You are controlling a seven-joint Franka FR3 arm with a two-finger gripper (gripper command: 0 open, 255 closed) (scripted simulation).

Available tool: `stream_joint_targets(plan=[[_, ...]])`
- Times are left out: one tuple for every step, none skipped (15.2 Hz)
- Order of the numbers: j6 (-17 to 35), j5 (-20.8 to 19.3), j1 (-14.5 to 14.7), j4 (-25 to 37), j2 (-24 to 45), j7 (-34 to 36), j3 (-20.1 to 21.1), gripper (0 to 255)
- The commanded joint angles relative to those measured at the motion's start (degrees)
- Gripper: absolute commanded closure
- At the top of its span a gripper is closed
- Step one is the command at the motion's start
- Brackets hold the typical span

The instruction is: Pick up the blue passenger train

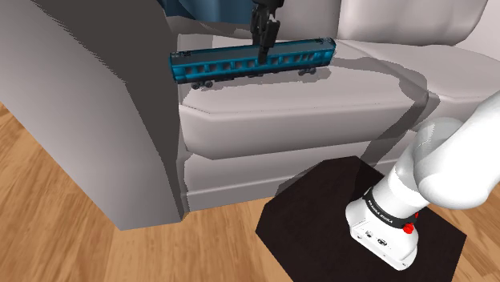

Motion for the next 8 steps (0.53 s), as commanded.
stream_joint_targets(plan=[[-1.6, 0.0, 0.0, 1.9, 0.1, 0.1, 0.0, 255], [-2.4, 0.0, 0.0, 2.7, 0.2, 0.2, 0.0, 255], [-3.1, 0.0, 0.0, 3.6, 0.3, 0.2, 0.0, 255], [-3.9, 0.0, 0.0, 4.5, 0.4, 0.2, 0.0, 255], [-4.7, 0.0, 0.0, 5.4, 0.5, 0.3, 0.0, 255], [-5.5, 0.0, 0.0, 6.3, 0.7, 0.3, 0.0, 255], [-6.3, 0.0, 0.0, 7.2, 0.8, 0.3, 0.0, 255], [-7.1, 0.0, 0.0, 8.2, 1.0, 0.4, 0.0, 255]])
